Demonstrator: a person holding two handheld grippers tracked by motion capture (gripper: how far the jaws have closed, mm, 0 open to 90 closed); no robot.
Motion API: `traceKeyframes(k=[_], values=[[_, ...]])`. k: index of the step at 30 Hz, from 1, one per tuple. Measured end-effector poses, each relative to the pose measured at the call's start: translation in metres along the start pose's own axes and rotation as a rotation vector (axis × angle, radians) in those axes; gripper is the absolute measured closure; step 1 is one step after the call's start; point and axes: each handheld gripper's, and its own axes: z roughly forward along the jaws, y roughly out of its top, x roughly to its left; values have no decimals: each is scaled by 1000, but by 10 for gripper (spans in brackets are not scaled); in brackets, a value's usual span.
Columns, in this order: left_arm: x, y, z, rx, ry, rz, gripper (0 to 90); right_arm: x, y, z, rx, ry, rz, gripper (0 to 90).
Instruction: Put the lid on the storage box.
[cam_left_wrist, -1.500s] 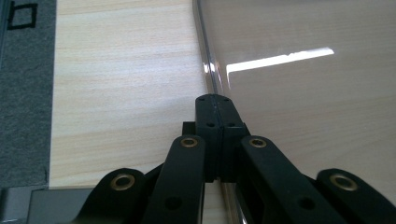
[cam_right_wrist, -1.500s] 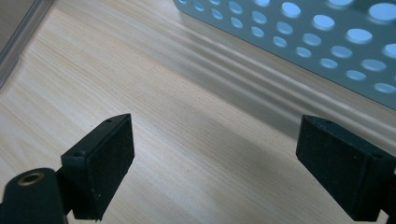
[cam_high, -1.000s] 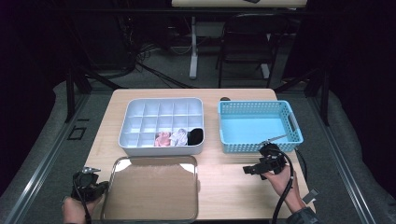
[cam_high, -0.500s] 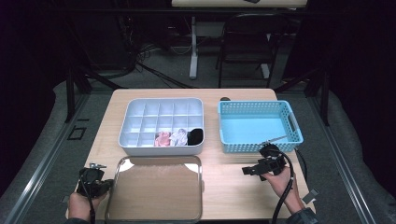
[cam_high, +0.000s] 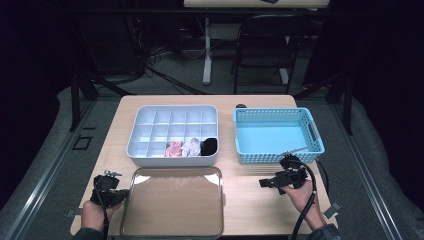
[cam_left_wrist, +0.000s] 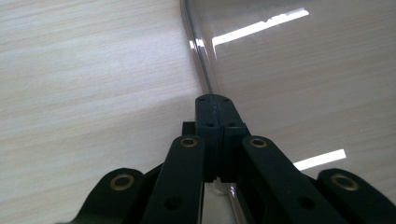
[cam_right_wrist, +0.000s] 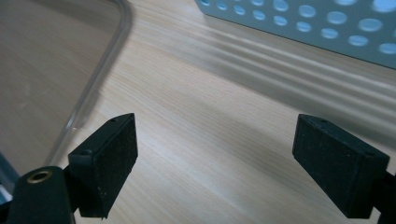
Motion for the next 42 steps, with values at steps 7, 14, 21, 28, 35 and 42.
traceKeyframes(k=[7,14,21,28,35,42], values=[[-16,7,7,-17,-54,-27,900,2,-3,2,6,25,18,140],[-27,9,10,-33,-72,-35,900,8,-10,1,-20,55,85,153],[-36,14,17,-32,-107,-49,900,23,-16,10,-16,72,168,201],[-52,18,26,-40,-144,-51,899,33,-27,21,-7,60,202,320],[-58,19,28,-50,-155,-51,893,32,-44,36,-8,88,257,462],[-64,24,33,-55,-174,-53,894,31,-47,35,-16,53,261,602]])
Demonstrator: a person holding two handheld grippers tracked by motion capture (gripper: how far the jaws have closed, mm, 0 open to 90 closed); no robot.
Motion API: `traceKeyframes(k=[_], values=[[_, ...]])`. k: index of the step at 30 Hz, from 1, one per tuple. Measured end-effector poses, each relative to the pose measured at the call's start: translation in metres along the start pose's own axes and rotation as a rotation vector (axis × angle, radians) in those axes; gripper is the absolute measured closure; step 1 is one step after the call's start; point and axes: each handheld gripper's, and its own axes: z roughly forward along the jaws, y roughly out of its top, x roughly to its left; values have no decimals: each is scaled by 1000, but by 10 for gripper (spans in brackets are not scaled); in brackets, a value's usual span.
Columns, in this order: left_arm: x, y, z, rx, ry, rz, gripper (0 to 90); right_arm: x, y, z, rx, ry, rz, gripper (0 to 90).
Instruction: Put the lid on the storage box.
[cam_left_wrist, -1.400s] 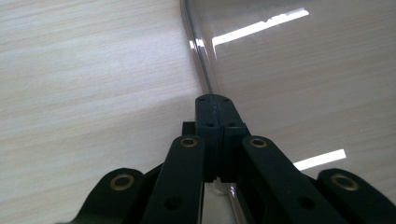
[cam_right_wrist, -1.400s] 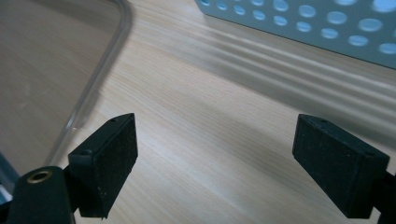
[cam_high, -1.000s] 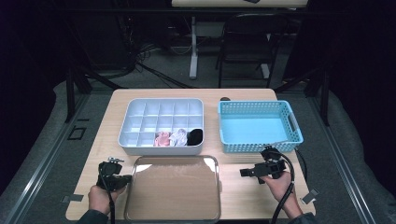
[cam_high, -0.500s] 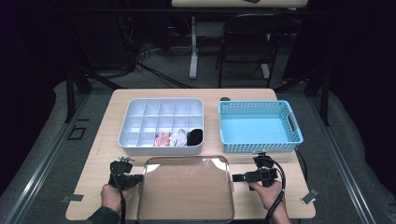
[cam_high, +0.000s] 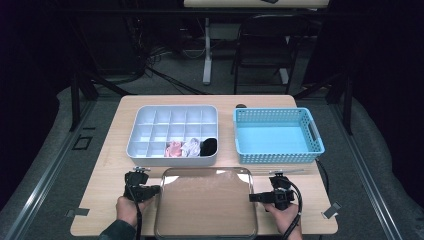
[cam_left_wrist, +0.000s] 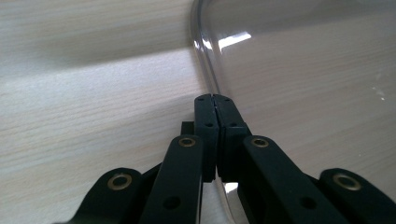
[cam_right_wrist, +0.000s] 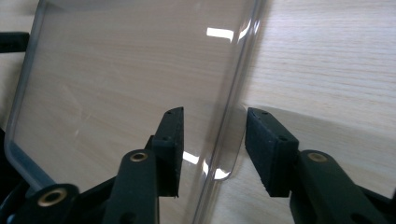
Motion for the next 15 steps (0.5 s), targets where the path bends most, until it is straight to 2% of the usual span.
traceKeyframes(k=[3,5,7,9,11,15], values=[[2,0,-1,-23,-7,-29,874,-3,-2,-1,-8,0,6,639],[4,-3,-4,-43,-18,-61,805,-2,-3,-1,-16,-11,2,661],[3,-8,-9,-68,-4,-89,721,-3,-4,-2,-18,-16,-6,676],[3,-14,-15,-100,-11,-147,608,-3,-5,-2,-24,-20,-4,692],[2,-23,-19,-144,-34,-207,539,-3,-5,-2,-28,-21,-5,700],[-3,-40,-23,-187,-86,-301,450,-3,-6,-2,-40,-21,-12,701]])
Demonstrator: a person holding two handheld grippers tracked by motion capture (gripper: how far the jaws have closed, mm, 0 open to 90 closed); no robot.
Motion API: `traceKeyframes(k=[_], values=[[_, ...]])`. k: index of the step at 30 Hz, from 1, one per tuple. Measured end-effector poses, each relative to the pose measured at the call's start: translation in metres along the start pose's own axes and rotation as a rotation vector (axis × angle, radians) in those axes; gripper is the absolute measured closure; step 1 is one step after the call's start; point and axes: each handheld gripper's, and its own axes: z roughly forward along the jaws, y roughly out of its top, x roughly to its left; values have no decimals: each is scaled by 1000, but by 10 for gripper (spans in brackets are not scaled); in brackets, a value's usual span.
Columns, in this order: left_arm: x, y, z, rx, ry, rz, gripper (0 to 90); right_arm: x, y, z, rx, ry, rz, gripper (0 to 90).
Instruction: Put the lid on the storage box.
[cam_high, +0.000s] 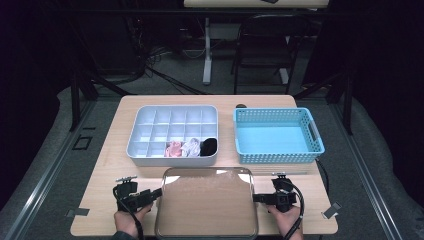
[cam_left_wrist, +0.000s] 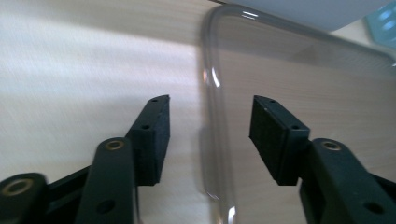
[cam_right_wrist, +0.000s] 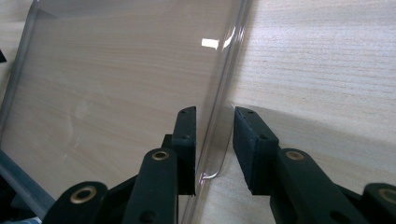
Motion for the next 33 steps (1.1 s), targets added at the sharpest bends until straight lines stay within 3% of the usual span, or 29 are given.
traceKeyframes(k=[3,8,12,21,24,29,33], values=[[1,-7,-2,-31,-21,-59,412,0,0,0,-4,-1,-2,702],[3,-13,3,-15,-44,-85,385,-2,0,-1,11,10,-10,706],[3,-16,3,-34,-44,-95,391,-3,0,-1,2,18,-6,708],[3,-28,4,-60,-109,-151,478,-3,-1,-1,-6,18,-10,710],[5,-26,4,-47,-110,-148,500,-3,-2,0,-10,16,-8,710],[8,-24,7,-6,-161,-150,548,-3,-2,-1,-9,16,-9,714],[9,-22,7,4,-160,-143,558,-4,-2,0,-11,21,-1,715]])
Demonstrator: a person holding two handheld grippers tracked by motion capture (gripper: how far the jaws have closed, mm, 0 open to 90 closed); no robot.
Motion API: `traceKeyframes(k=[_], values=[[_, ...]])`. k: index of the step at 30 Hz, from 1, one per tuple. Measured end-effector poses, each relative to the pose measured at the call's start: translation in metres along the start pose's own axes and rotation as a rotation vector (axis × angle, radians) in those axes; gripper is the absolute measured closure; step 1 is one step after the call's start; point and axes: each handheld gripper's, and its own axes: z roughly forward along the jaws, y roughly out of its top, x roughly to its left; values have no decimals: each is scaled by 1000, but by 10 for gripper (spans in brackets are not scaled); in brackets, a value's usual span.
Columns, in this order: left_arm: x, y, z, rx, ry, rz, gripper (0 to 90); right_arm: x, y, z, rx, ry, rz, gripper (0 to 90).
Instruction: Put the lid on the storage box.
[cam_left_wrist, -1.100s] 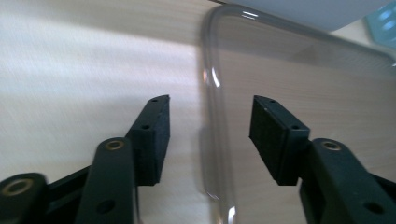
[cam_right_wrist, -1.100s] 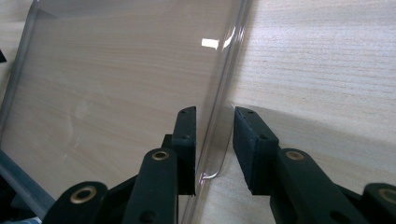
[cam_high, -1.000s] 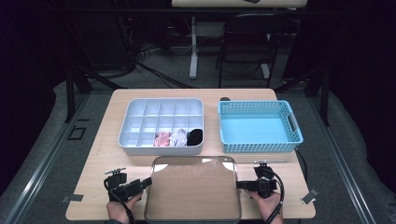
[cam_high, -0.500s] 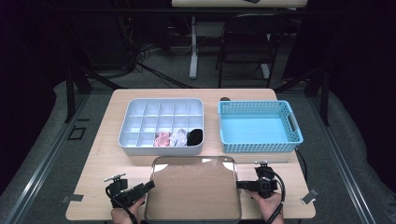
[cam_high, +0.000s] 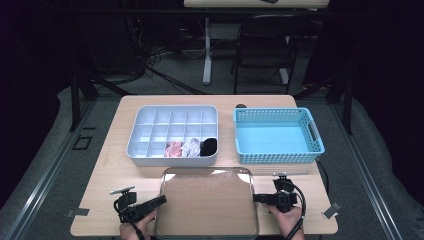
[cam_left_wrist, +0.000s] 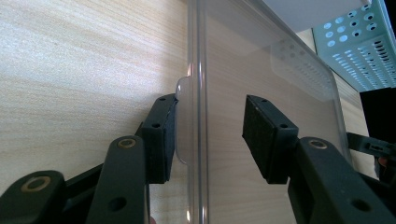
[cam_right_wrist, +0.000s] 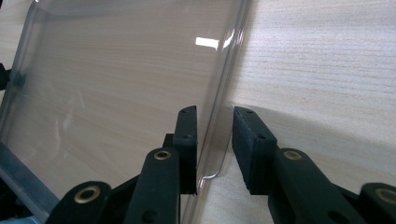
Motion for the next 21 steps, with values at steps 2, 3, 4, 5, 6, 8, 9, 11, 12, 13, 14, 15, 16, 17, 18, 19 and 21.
traceKeyframes(k=[2,3,4,5,6,8,9,11,12,13,14,15,16,17,18,19,21], values=[[0,2,1,4,7,3,574,0,0,0,1,-2,-2,715],[1,3,1,10,5,4,594,0,0,0,-1,0,0,714],[2,4,1,17,8,7,611,0,0,0,0,-1,-2,715],[2,4,1,14,18,7,637,0,0,0,0,-1,-2,715],[2,4,1,13,23,10,664,0,0,0,-4,-3,2,714],[2,5,1,21,24,20,676,0,0,0,-8,-5,-2,714],[2,5,1,20,25,18,680,0,0,0,-4,-2,0,714],[2,5,1,14,28,19,690,0,0,0,-6,1,6,715],[3,4,1,12,27,17,696,-1,0,0,-7,3,6,715],[3,4,1,9,27,12,702,-1,0,0,-6,5,4,716],[3,4,1,12,26,14,706,-2,0,0,-5,8,7,716],[3,4,1,10,26,13,709,-2,0,0,-4,8,9,716],[3,4,0,9,26,13,711,-1,0,0,-6,8,9,715],[3,4,0,8,26,12,713,-1,0,0,-5,7,8,715],[3,4,0,9,27,14,714,-2,0,0,-3,8,8,714],[3,4,0,12,27,18,715,-2,0,0,-3,7,10,714],[2,3,0,9,22,16,718,-3,0,-1,-6,12,14,714]])
